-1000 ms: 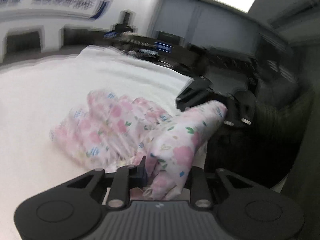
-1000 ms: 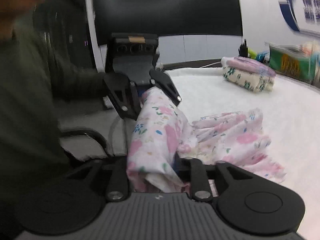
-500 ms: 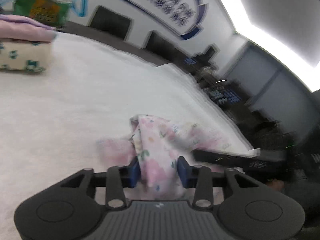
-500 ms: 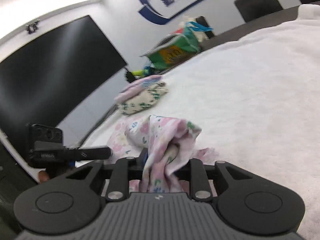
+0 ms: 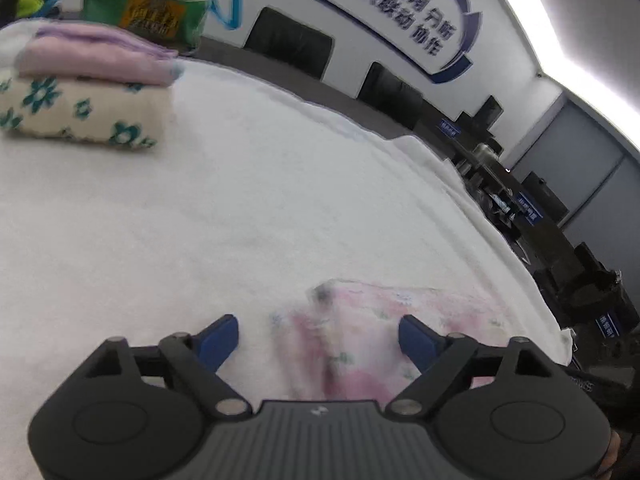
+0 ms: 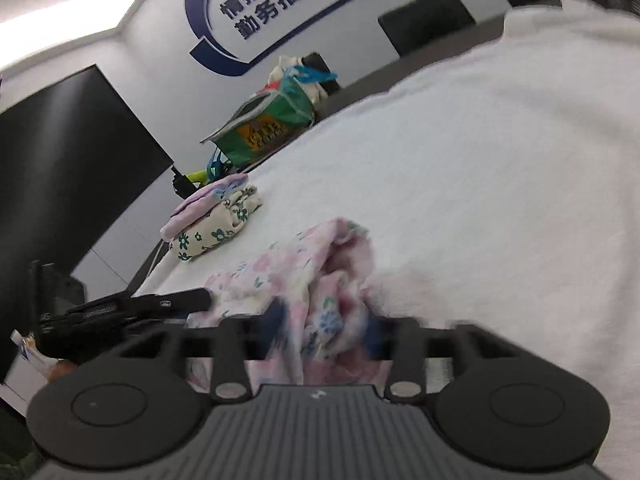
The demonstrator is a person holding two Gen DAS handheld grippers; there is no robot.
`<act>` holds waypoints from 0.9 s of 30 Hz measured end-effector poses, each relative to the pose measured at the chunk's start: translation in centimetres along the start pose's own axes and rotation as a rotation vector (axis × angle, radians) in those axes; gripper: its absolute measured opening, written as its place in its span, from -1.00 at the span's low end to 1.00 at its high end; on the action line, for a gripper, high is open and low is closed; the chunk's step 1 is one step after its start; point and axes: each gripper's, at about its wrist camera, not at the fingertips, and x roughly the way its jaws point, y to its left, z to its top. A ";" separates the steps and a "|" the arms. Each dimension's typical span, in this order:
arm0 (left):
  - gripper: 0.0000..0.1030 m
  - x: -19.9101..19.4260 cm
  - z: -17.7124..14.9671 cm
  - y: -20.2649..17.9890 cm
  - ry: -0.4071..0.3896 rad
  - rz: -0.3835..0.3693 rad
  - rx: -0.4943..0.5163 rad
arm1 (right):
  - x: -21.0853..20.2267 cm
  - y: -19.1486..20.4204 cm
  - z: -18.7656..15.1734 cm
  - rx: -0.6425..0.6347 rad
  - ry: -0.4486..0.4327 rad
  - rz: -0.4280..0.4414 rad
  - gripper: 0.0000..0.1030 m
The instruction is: Fold clothes
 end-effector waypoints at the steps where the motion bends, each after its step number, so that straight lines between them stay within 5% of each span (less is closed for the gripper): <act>1: -0.13 0.0 -0.2 0.1 0.009 -0.039 -0.015 | 0.8 -0.2 0.0 0.018 0.007 0.015 -0.62; 6: -0.28 -0.2 -1.5 1.3 -0.021 -0.080 -0.059 | 3.7 -1.3 1.0 0.107 0.103 0.094 -0.68; 12: 0.40 -1.5 -1.3 1.6 -0.064 0.016 -0.082 | 0.9 1.0 0.6 -0.025 0.016 -0.039 -0.01; 14: 0.35 -1.1 -0.5 1.5 -0.041 0.043 -0.083 | -0.2 2.0 0.3 -0.072 -0.007 -0.082 0.10; 17: -0.12 0.0 0.0 1.1 0.027 0.018 -0.069 | 0.0 2.2 0.4 -0.040 0.026 -0.128 0.19; 19: -0.14 0.8 0.1 0.6 0.059 0.005 -0.058 | 0.5 1.7 0.4 0.008 0.054 -0.106 0.20; 21: -0.30 1.2 0.2 0.3 0.070 -0.003 -0.057 | 1.7 1.3 0.0 0.052 0.078 -0.065 0.03; 22: -0.44 0.9 0.1 0.5 0.072 -0.014 -0.076 | 2.2 1.3 -0.3 0.052 0.082 -0.059 -0.29; 24: -0.58 0.0 -0.1 1.1 0.066 -0.034 -0.112 | 2.6 1.6 -0.5 0.051 0.073 -0.038 -0.59; 27: -0.64 -3.3 -0.4 1.2 0.013 -0.026 -0.096 | 2.5 2.9 -0.4 0.048 0.066 0.053 -0.74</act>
